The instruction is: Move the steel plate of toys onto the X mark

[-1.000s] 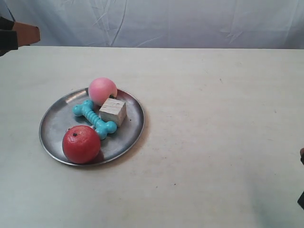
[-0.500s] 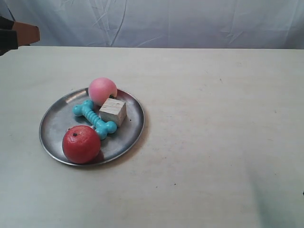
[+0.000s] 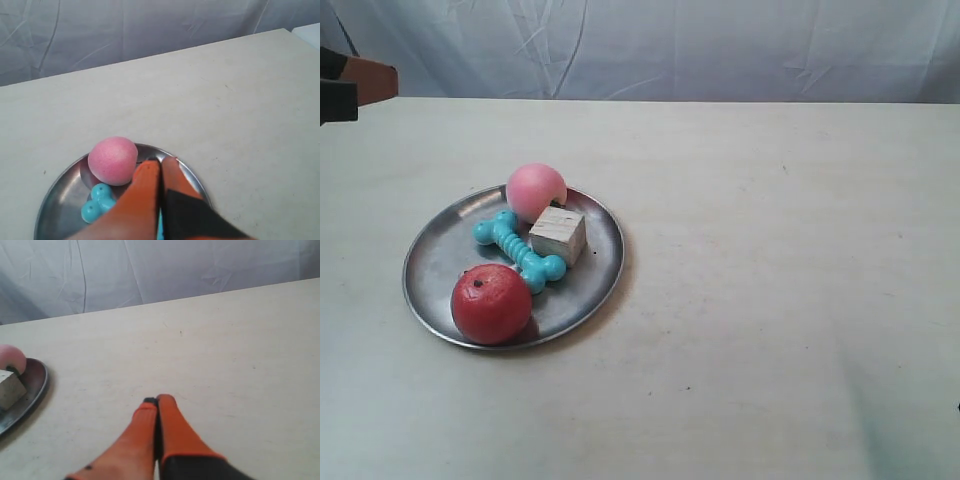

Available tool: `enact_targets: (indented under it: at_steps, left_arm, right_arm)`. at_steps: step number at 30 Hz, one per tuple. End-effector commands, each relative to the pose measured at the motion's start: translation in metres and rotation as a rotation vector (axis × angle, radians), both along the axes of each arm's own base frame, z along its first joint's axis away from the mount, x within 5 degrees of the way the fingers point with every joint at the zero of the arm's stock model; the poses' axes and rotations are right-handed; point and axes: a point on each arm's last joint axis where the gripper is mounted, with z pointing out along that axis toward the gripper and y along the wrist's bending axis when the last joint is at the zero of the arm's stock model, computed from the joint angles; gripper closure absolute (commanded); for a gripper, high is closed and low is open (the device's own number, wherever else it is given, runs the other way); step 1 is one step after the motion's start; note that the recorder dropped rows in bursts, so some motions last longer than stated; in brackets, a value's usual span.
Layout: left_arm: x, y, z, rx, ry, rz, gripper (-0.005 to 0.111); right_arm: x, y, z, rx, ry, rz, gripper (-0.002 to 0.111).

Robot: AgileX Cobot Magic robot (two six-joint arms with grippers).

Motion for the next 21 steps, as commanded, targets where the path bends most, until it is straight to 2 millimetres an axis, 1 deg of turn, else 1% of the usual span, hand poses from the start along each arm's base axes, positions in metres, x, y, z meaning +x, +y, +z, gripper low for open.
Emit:
enact_targets:
  at_steps: [1,4,8,13,14,15,16,17,18,19,20,21]
  left_arm:
    - [0.002,0.001,0.005,-0.075,-0.03,0.069,0.107]
    - [-0.002,0.005,0.011,-0.145,-0.072,0.144,0.107]
    - [-0.025,0.01,0.009,-0.2,-0.146,0.207,0.107]
    - [-0.067,0.011,-0.008,-0.228,-0.236,0.202,0.107]
    - [-0.085,0.012,-0.014,-0.231,-0.282,0.196,0.107]
    - [-0.095,0.012,-0.018,-0.229,-0.309,0.192,0.107]
    - [-0.113,0.013,-0.023,-0.227,-0.373,0.185,0.107]
    - [-0.12,0.013,-0.025,-0.217,-0.409,0.181,0.107]
    - [-0.137,0.014,-0.026,-0.199,-0.494,0.171,0.107]
    - [-0.142,0.015,-0.025,-0.2,-0.524,0.173,0.107]
    - [-0.152,0.017,-0.021,-0.22,-0.58,0.194,0.107]
    - [-0.156,0.02,-0.017,-0.273,-0.598,0.235,0.107]
  right_arm:
    - [0.0,-0.001,0.001,-0.004,-0.013,-0.01,0.108]
    - [0.0,-0.001,0.001,-0.004,-0.013,-0.01,0.108]
    - [0.0,-0.001,0.001,-0.004,-0.013,-0.01,0.108]
    - [0.0,-0.001,0.001,-0.004,-0.013,-0.01,0.108]
    - [0.0,-0.001,0.001,-0.004,-0.013,-0.01,0.108]
    - [0.0,-0.001,0.001,-0.004,-0.013,-0.01,0.108]
    - [0.0,-0.001,0.001,-0.004,-0.013,-0.01,0.108]
    - [0.0,-0.001,0.001,-0.004,-0.013,-0.01,0.108]
    - [0.0,-0.001,0.001,-0.004,-0.013,-0.01,0.108]
    - [0.0,-0.001,0.001,-0.004,-0.013,-0.01,0.108]
    - [0.0,-0.001,0.0,-0.004,-0.011,-0.008,0.108]
    - [0.0,-0.001,0.0,-0.004,-0.011,-0.008,0.108]
